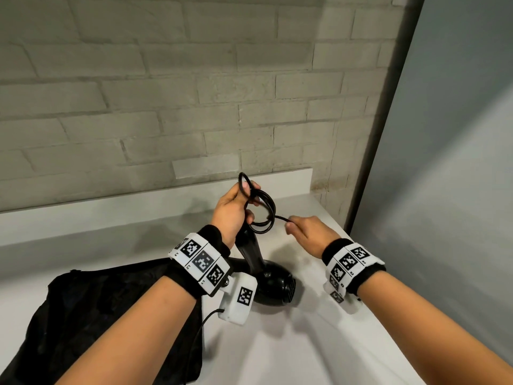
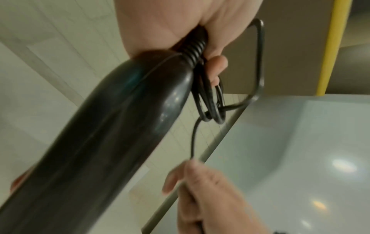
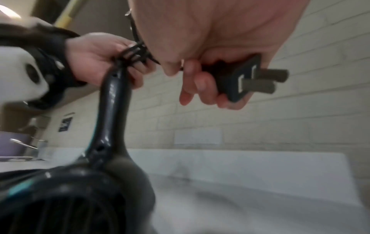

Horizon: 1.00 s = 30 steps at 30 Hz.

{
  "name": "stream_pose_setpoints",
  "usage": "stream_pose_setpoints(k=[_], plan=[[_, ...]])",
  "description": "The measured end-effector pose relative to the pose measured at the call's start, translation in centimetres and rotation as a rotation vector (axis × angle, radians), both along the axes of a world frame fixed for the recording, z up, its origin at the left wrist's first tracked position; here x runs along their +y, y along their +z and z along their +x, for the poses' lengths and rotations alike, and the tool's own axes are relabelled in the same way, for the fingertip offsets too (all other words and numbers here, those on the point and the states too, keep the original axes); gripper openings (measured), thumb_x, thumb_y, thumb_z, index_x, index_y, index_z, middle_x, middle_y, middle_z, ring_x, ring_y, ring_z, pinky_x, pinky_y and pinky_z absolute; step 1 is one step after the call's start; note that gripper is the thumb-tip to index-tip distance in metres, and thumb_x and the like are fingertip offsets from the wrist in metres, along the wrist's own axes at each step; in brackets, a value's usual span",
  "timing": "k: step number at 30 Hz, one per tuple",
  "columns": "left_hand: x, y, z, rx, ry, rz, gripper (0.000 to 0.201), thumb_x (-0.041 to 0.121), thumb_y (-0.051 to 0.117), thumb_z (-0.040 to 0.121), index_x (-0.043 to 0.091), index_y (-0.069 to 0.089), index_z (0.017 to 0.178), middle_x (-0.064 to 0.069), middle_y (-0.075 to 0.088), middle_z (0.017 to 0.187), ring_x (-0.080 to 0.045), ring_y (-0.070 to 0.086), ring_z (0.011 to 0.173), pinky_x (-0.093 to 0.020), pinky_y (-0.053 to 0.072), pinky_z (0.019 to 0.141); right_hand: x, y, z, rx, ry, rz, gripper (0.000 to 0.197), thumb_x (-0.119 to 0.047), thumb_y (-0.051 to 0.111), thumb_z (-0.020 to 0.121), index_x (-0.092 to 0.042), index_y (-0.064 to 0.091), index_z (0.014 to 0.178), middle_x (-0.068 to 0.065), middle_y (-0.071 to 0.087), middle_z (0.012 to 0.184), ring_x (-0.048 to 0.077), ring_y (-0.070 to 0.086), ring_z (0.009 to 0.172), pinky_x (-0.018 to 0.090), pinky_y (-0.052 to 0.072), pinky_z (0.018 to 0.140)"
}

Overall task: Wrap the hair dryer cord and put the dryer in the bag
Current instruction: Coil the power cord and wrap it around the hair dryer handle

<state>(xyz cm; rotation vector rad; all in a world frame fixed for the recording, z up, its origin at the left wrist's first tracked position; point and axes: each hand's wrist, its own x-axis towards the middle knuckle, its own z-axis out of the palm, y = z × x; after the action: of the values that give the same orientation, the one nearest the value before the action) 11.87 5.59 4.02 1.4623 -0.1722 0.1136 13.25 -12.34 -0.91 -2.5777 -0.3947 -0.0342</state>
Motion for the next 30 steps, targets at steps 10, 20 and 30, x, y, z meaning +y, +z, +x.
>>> stream_pose_setpoints(k=[10,20,30], plan=[[0.3,0.1,0.1,0.028,-0.098,0.015,0.032,0.030,0.031,0.099,0.021,0.056,0.080,0.001,0.041,0.066,-0.005,0.028,0.035,-0.012,0.026,0.039,-3.4,-6.5,1.0,0.377,-0.312,-0.141,0.028,-0.022,0.041,0.093,-0.006,0.056,0.111,0.011,0.058,0.098,0.025,0.055,0.089,0.029,0.043,0.076],[0.3,0.2,0.0,-0.019,-0.098,0.047,0.029,0.026,0.033,0.099,0.026,0.059,0.086,0.001,0.040,0.065,-0.005,0.027,0.037,-0.012,0.026,0.040,1.4,0.4,0.2,0.090,-0.017,0.256,0.032,-0.008,0.041,0.093,-0.013,0.051,0.123,0.011,0.061,0.117,0.023,0.056,0.105,0.026,0.041,0.090],[0.1,0.3,0.0,0.037,-0.080,0.026,0.027,0.032,0.038,0.096,0.022,0.054,0.077,0.001,0.041,0.065,-0.004,0.027,0.034,-0.011,0.025,0.035,3.7,0.8,-0.5,0.307,0.262,0.437,0.024,0.000,0.039,0.094,-0.014,0.058,0.096,0.000,0.060,0.076,-0.010,0.056,0.062,0.005,0.043,0.067]])
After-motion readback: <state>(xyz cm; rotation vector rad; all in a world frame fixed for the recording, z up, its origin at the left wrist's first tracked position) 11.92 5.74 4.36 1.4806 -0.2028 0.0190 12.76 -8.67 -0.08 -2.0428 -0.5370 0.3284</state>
